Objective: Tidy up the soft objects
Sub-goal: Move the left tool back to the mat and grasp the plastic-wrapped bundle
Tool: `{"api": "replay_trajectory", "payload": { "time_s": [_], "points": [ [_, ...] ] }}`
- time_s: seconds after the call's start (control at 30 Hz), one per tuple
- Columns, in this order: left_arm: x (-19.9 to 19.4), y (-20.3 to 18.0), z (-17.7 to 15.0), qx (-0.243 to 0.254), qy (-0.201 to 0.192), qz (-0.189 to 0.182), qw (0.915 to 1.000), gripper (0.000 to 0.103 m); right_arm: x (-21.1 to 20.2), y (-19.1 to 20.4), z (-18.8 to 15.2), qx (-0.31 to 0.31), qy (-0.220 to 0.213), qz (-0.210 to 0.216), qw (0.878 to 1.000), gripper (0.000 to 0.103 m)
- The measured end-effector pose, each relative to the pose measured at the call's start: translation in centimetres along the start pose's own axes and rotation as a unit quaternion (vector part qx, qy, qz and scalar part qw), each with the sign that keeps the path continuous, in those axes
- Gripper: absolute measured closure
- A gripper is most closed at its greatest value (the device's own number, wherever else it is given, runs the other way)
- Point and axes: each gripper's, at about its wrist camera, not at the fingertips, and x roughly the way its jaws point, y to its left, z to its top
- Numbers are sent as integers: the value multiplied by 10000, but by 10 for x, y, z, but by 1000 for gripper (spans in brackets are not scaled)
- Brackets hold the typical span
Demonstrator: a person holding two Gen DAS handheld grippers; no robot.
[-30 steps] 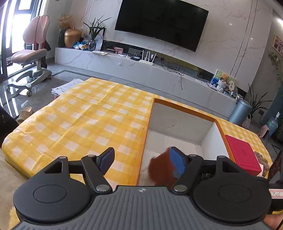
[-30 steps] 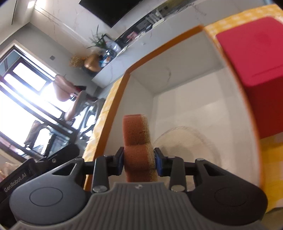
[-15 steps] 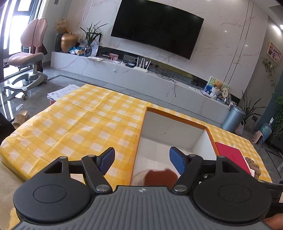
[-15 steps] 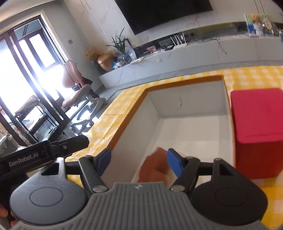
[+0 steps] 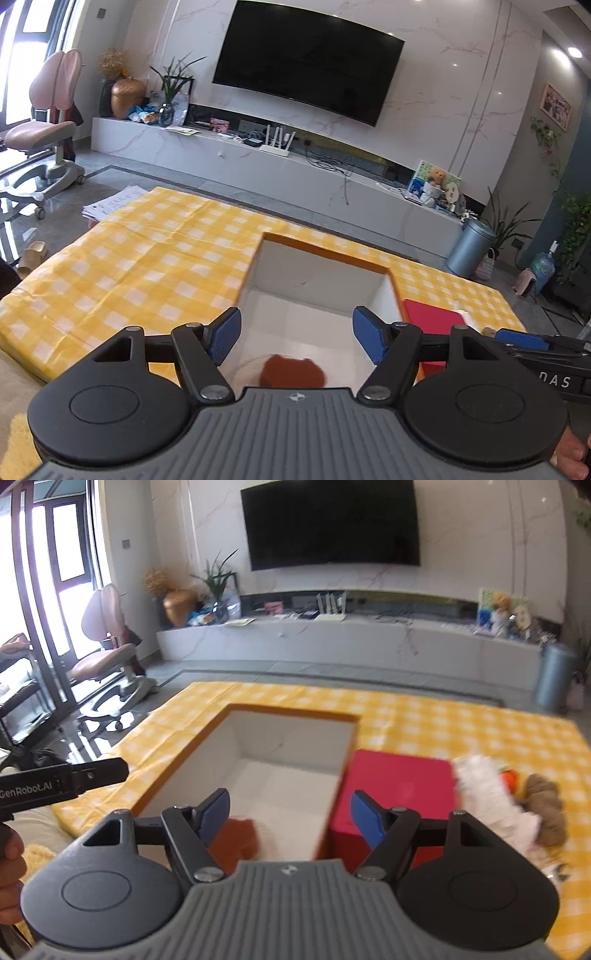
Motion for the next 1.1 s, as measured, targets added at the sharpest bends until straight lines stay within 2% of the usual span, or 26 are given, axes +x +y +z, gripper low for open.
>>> {"api": "replay_trajectory", "payload": {
  "time_s": [0.2,0.37,0.57,0.63,0.67,0.77,0.9,0.97,1.1],
  "points": [
    [-3,-44,-1,210,-64,-325,9992,22,-47,-45,1,251,-361,-422,9981,28],
    [6,-86,-7,523,45,-591,9969,22,-66,-86,-7,639,-419,-772,9941,28],
    [21,-137,-26,1040,133,-911,9903,22,-71,-139,-22,1457,-425,-1555,9761,28],
    [27,-152,-36,1172,119,-1038,9876,22,-69,-153,-30,1799,-398,-1527,9710,18],
    [31,-159,-42,1256,104,-1121,9857,21,-67,-161,-34,1975,-361,-1517,9678,16],
    [43,-184,-61,1727,221,-1409,9746,20,-56,-183,-44,2439,-186,-1688,9548,16],
    [61,-222,-92,2602,547,-1633,9501,20,-50,-206,-56,2527,27,-1901,9487,16],
    [70,-238,-106,2914,646,-1736,9385,20,-47,-218,-66,2641,92,-2080,9418,16],
    [90,-265,-134,3397,684,-1967,9172,20,-38,-248,-85,3075,386,-2074,9279,16]
  ]
}}
